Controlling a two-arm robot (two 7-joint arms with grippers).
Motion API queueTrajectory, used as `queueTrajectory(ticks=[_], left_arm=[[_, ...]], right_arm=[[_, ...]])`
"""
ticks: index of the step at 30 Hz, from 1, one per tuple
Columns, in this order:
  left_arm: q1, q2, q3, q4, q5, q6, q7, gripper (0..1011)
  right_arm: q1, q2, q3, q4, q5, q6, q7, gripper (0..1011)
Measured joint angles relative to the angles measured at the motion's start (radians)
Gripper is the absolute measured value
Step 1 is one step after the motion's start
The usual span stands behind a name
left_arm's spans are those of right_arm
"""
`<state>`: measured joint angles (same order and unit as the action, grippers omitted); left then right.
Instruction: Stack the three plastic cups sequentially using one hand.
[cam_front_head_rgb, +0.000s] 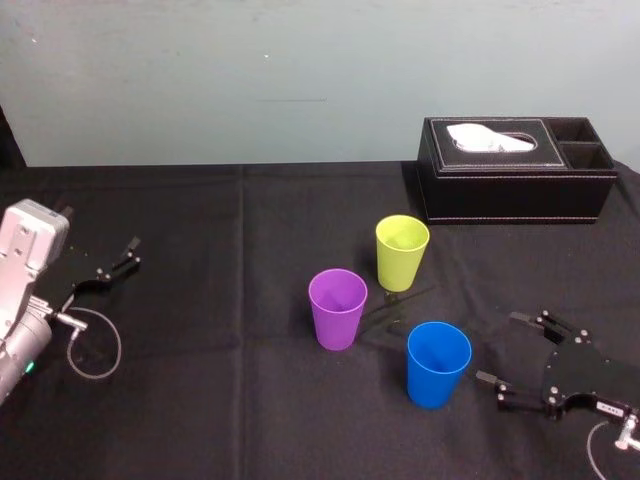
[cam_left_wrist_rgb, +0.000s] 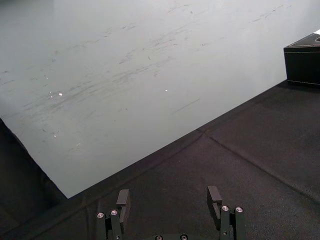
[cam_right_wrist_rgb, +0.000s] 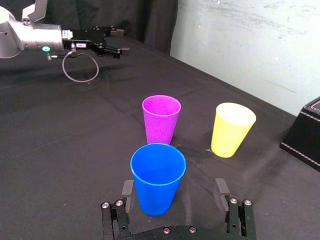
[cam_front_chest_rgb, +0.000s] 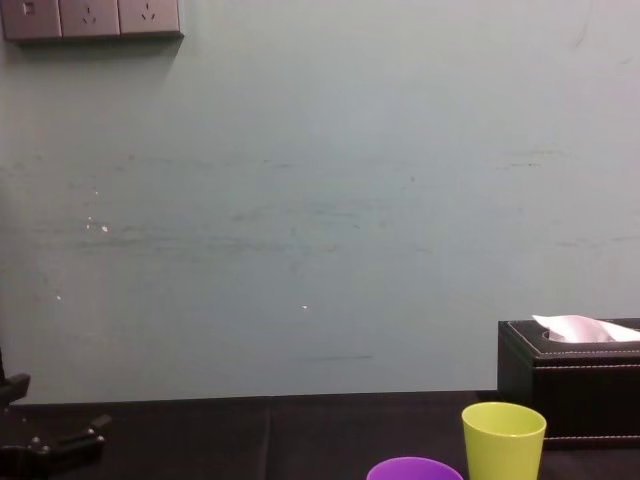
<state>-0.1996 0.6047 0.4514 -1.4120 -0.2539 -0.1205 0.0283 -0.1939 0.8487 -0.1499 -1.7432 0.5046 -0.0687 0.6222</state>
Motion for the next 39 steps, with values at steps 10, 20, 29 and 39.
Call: queueTrajectory(ticks=[10,20,29,39], left_arm=[[0.0,0.0,0.0,0.0,0.0,0.0,0.0,1010],[0.0,0.0,0.0,0.0,0.0,0.0,0.0,1010],[0.0,0.0,0.0,0.0,0.0,0.0,0.0,1010],[0.0,0.0,0.0,0.0,0.0,0.0,0.0,1010]], right_arm=[[0.007,-0.007,-0.027,0.021,-0.025,0.001,0.001,1000],[0.032,-0.023,-0.061,0.049,-0.035,0.008,0.012,1000],[0.058,-0.036,-0.088,0.068,-0.035,0.015,0.02,1000],[0.084,-0.05,-0.112,0.086,-0.025,0.021,0.025,1000]])
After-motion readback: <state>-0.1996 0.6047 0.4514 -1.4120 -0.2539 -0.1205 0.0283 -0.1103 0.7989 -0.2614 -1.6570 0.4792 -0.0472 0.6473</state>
